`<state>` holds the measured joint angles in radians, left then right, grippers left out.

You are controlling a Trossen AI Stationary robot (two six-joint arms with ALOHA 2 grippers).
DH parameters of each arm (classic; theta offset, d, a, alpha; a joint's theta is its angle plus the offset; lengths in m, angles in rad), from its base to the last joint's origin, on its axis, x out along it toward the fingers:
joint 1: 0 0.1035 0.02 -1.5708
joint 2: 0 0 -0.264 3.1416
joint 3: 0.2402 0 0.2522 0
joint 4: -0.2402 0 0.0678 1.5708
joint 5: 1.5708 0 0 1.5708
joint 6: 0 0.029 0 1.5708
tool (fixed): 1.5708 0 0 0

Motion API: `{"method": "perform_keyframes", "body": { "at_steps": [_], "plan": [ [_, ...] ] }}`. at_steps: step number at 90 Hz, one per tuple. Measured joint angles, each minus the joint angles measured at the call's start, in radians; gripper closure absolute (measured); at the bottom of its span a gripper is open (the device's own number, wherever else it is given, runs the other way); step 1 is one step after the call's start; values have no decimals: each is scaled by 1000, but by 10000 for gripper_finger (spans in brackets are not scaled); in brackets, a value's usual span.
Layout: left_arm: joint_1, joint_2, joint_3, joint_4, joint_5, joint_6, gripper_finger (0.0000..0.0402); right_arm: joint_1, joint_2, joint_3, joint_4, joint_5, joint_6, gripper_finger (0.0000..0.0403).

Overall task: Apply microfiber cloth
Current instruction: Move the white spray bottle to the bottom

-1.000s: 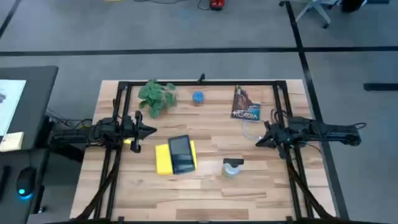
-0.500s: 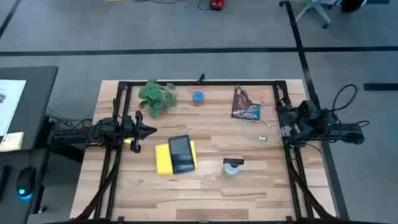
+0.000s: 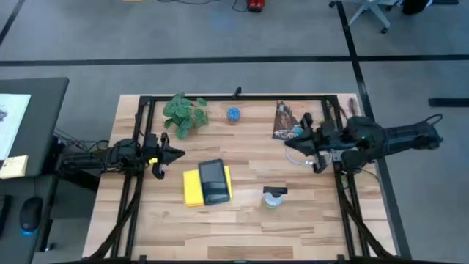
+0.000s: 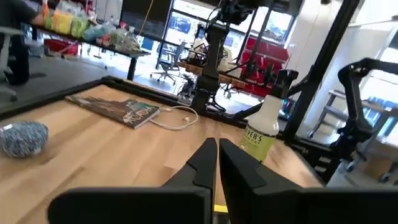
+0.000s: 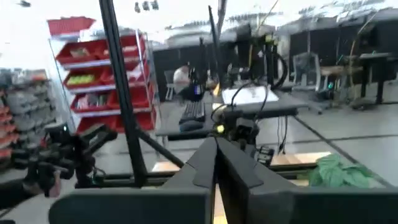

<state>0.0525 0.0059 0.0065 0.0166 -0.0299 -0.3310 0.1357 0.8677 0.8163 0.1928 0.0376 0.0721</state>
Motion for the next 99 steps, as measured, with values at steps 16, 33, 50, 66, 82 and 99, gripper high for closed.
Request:
{"method": "perform_keyframes", "body": {
  "at_steps": [16,33,50,66,82,99],
  "plan": [
    [0,0,0,0,0,-68,402,47,98,96,-67,-44,-47,403],
    [0,0,0,0,0,-126,402,150,124,161,-240,-132,-47,403],
    [0,0,0,1,0,-95,402,317,129,194,-257,-138,-13,403],
    [0,0,0,2,-8,-93,402,498,155,194,-104,-149,-98,403],
    [0,0,0,4,-17,-93,402,579,238,193,-16,-61,-173,403],
    [0,0,0,5,-23,-92,402,599,286,193,-86,257,34,403]
  ]
}}
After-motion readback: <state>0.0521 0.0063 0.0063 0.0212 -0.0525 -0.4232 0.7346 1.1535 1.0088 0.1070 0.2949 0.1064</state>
